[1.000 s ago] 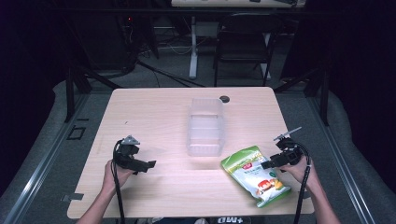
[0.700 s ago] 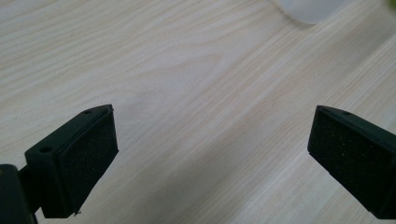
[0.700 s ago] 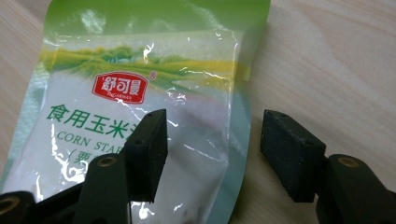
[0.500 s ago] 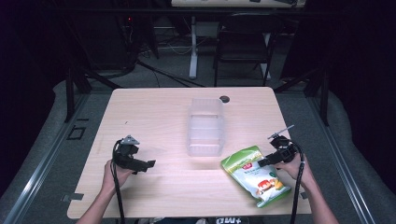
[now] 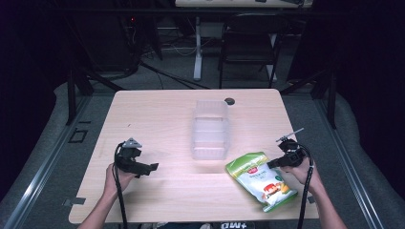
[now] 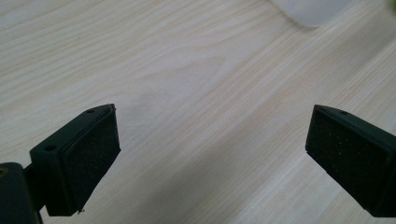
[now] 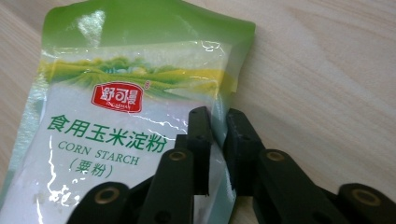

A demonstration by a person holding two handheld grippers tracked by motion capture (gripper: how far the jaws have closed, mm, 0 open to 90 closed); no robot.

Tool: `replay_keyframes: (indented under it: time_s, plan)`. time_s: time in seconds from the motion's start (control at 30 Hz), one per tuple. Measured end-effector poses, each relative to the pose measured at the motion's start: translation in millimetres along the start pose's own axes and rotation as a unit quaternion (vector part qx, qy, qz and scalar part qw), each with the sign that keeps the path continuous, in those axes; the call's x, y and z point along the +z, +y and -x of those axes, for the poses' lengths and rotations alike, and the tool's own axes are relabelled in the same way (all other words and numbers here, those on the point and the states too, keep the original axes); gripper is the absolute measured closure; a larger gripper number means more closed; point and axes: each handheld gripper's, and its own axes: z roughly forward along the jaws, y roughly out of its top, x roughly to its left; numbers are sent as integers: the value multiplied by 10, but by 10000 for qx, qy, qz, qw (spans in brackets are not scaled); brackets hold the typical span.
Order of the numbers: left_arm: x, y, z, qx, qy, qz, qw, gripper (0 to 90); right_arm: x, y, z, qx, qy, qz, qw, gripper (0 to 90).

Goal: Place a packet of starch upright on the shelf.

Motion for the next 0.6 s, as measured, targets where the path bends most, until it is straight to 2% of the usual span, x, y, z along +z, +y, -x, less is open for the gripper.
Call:
replay_keyframes:
  time_s: [0.13,0.2,0.27,0.3,0.33,0.43,0.47,0.5,0.53,0.6]
  plan:
    - [-2,0,0,-9,-9,13,10000,30,-6,-14,8,-6,17,18,10000,859]
    - [-1,-1,4,-3,14,37,10000,31,0,-15,-24,33,-47,61,10000,879]
    - [-3,0,0,7,-18,-5,10000,31,-11,-7,-22,-49,-51,-25,10000,883]
    - [2,-4,3,-3,15,13,10000,31,-3,-11,-39,-6,-73,39,10000,887]
    - [3,-7,0,-5,14,15,10000,31,-9,-18,-60,15,-198,66,9998,892]
    - [-1,-8,0,-19,-1,29,10000,31,-31,-15,-62,5,-281,30,9996,894]
    - [-10,-6,-1,5,-7,7,10000,31,-19,-34,-74,182,-340,219,9990,895]
    - [-14,-6,-1,17,-13,9,10000,31,-43,-58,-66,298,-437,202,9984,894]
    - [-13,-7,3,13,7,35,10000,31,-65,-67,-45,293,-426,121,9986,890]
    - [-12,-5,0,5,2,5,10000,31,-71,-83,-9,299,-321,147,9989,854]
